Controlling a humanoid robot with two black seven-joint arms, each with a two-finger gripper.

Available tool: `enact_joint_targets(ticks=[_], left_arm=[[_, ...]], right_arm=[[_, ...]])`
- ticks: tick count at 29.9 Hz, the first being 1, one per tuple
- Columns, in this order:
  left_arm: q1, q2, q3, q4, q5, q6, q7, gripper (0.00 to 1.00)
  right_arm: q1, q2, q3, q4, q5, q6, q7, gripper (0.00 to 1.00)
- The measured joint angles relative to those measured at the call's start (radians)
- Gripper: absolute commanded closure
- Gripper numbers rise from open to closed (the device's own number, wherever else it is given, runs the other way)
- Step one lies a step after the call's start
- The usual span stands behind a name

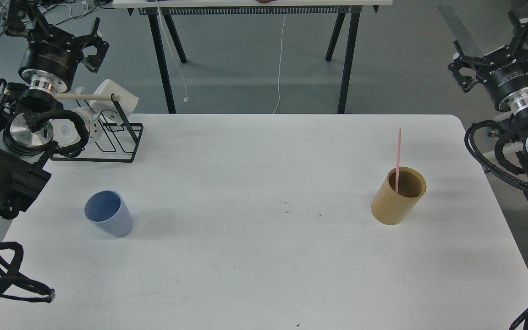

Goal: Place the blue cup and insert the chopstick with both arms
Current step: 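Raise the left arm from rest and move it toward the blue cup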

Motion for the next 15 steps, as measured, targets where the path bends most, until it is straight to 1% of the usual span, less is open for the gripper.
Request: enact_joint_targets(ticks=[4,7,9,12,15], left_arm=[[0.006,-0.001,0.001,0.000,0.000,0.000,-0.029,0.00],[0.006,0.009,0.003,-0.014,0.000,0.000,-0.029,0.00],[0.006,0.038,0.008,-0.056,0.000,0.000,-0.026,0.00],[0.010,0.117,0.035,-0.183,0.008,0.000,-0.018,0.01],[0.014,0.222,0.085,-0.337,0.051,0.000,-0.015,0.01]], right_arm=[[0.000,0.000,0.000,0.004,0.000,0.000,0.000,0.01],[0.000,0.000,0.000,0.005,0.000,0.000,0.000,0.01],[0.000,-0.001,0.000,0.005,0.000,0.000,0.000,0.01],[0.000,-0.001,0.000,0.005,0.000,0.000,0.000,0.01],[0.000,0.000,0.000,0.006,0.000,0.000,0.000,0.01]])
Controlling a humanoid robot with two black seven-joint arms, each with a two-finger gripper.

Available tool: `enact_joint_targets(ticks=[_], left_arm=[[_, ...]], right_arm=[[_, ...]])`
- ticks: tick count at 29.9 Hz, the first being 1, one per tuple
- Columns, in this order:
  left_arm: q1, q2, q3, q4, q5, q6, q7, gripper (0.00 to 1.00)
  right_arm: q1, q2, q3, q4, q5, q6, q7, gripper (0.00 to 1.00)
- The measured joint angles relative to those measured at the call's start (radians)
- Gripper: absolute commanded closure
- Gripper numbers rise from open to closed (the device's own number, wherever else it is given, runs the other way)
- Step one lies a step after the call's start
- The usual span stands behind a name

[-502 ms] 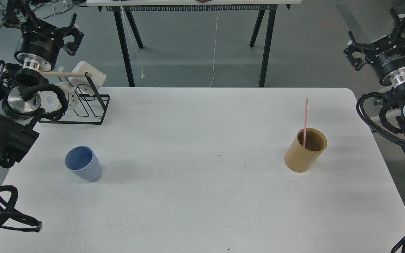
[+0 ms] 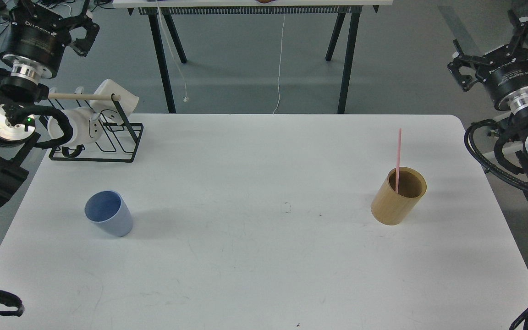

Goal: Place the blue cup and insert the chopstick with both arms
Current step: 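Raise the left arm from rest and move it toward the blue cup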

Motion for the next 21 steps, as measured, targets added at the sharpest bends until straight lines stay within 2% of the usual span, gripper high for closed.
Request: enact_joint_targets(ticks=[4,12,18,21], left_arm=[[-0.007,0.126,0.045,-0.159,0.219,0.000,0.000,0.01],[0.001,0.259,0.053,-0.324,0.891,0.000,-0.011,0.04],[0.005,0.304,0.054,-0.454,1.299,0.000,-0.013,0.14],[0.007,0.305,0.062,-0.498,1.510,0.000,-0.015,0.15]], right_arm=[[0.000,0.000,0.000,0.000,0.000,0.000,0.000,0.01],[0.000,-0.011,-0.001,0.000,0.000,0.000,0.000,0.01],[-0.002,-0.020,0.001,0.036,0.000,0.000,0.000,0.01],[-0.008,-0.034,0.002,0.069,0.000,0.000,0.000,0.01]])
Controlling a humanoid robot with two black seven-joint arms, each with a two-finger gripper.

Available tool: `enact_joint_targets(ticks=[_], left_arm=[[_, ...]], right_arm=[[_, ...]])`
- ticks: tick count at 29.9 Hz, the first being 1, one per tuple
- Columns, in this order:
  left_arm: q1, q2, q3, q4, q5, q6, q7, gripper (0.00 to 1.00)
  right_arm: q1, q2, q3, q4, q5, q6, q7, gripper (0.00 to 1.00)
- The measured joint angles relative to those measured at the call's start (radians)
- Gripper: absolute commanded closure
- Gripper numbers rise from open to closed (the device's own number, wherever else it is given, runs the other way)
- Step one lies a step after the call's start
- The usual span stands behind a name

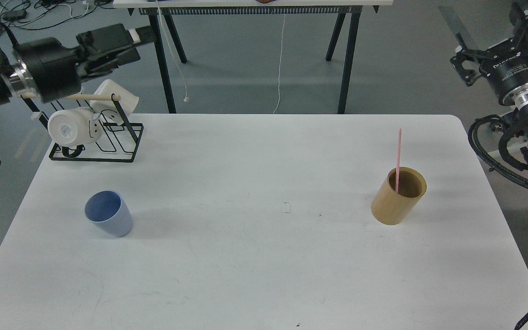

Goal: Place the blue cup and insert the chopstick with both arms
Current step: 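Lower the left gripper and grasp the light blue cup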

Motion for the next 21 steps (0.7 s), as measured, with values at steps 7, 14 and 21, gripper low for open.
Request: enact_joint_targets(ticks=[7,14,21], left_arm=[[0.016,0.005,0.121,-0.069,0.422,0.008,-0.058,0.17],[0.046,0.102,0.292,-0.065,0.681,0.135,-0.148,0.20],[0.092,0.179,0.404,-0.012,0.692,0.244,-0.165,0.25]], right_arm=[[-0.018,-0.032,0.001,0.035,0.000,0.000,0.000,0.01],[-0.026,-0.035,0.002,0.044,0.000,0.000,0.000,0.01],[-0.028,-0.032,-0.002,0.047,-0.001,0.000,0.000,0.01]])
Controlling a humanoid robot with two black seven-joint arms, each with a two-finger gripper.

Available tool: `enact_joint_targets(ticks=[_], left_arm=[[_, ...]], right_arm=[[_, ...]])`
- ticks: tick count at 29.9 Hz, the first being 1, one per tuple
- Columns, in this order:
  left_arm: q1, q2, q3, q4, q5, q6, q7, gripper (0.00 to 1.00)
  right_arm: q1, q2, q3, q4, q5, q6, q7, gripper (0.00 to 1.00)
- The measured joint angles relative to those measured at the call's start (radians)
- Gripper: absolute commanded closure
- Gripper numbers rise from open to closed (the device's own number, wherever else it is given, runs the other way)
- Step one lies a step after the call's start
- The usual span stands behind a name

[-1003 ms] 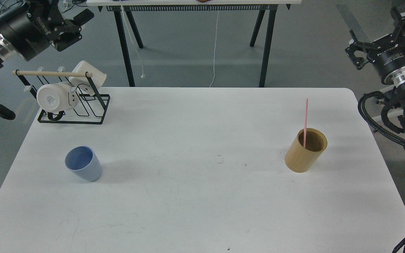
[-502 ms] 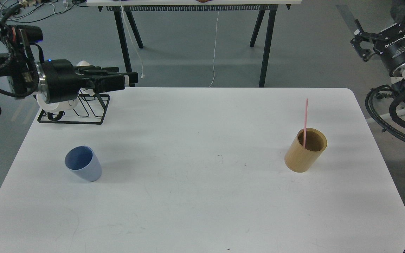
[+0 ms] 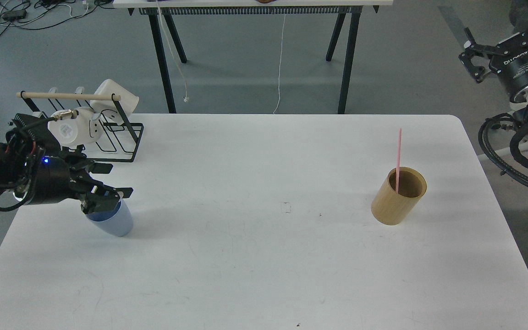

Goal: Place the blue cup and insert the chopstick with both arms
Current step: 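Lower the left gripper and grasp the light blue cup, then carry the blue cup toward the table center and set it down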

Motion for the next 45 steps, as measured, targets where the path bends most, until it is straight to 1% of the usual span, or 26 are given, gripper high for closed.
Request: enact_joint_targets(ticks=[2,4,8,9,10,13,14,15,16,17,27,34,41,45], left_arm=[[0.011,-0.002,0.021,0.042,0.000,0.031,0.000,0.30],[0.019,-0.013,0.041,0.096,0.000,0.055,0.000,0.32],[0.028,-0.072,0.065,0.211,0.000,0.092,0.000,0.38],[0.028,-0.088,0.068,0.240,0.000,0.097,0.000,0.43],[0.028,-0.101,0.069,0.263,0.000,0.101,0.000,0.49],[0.030,-0.119,0.070,0.291,0.000,0.109,0.000,0.67],[0.030,-0.121,0.070,0.293,0.000,0.110,0.000,0.74],[0.030,-0.122,0.070,0.295,0.000,0.111,0.000,0.85],[0.030,-0.122,0.070,0.296,-0.001,0.111,0.000,0.91],[0.030,-0.122,0.070,0.296,-0.001,0.110,0.000,0.93],[0.030,-0.129,0.094,0.302,0.001,0.098,0.000,0.94],[0.022,-0.159,0.101,0.329,0.001,0.104,0.000,0.99],[-0.035,-0.149,0.085,0.313,-0.005,0.103,0.000,1.00],[-0.081,-0.144,0.081,0.275,-0.007,0.088,0.000,1.00]], right_arm=[[0.000,0.002,0.000,0.004,0.000,0.000,0.000,0.01],[0.000,0.002,0.000,0.014,-0.001,0.000,0.000,0.01],[-0.001,0.000,0.000,0.027,-0.001,0.000,0.000,0.01],[-0.002,-0.001,0.000,0.028,-0.001,0.000,0.000,0.01],[-0.002,-0.002,0.000,0.029,-0.001,0.000,0.000,0.01],[-0.003,-0.003,0.000,0.029,-0.001,0.000,0.000,0.01],[-0.003,-0.003,0.000,0.029,-0.001,0.000,0.000,0.01],[-0.003,-0.003,0.001,0.029,-0.001,0.000,0.000,0.01],[-0.003,-0.003,0.001,0.029,-0.001,0.000,0.000,0.01],[-0.003,-0.003,0.001,0.029,-0.001,0.000,0.000,0.01],[-0.008,-0.006,0.002,0.026,-0.001,0.000,0.000,0.01],[-0.012,-0.013,0.004,0.026,-0.001,0.000,0.000,0.01],[-0.012,-0.021,0.004,0.026,-0.001,0.000,0.000,0.01],[-0.012,-0.024,0.004,0.026,-0.001,0.000,0.000,0.01]])
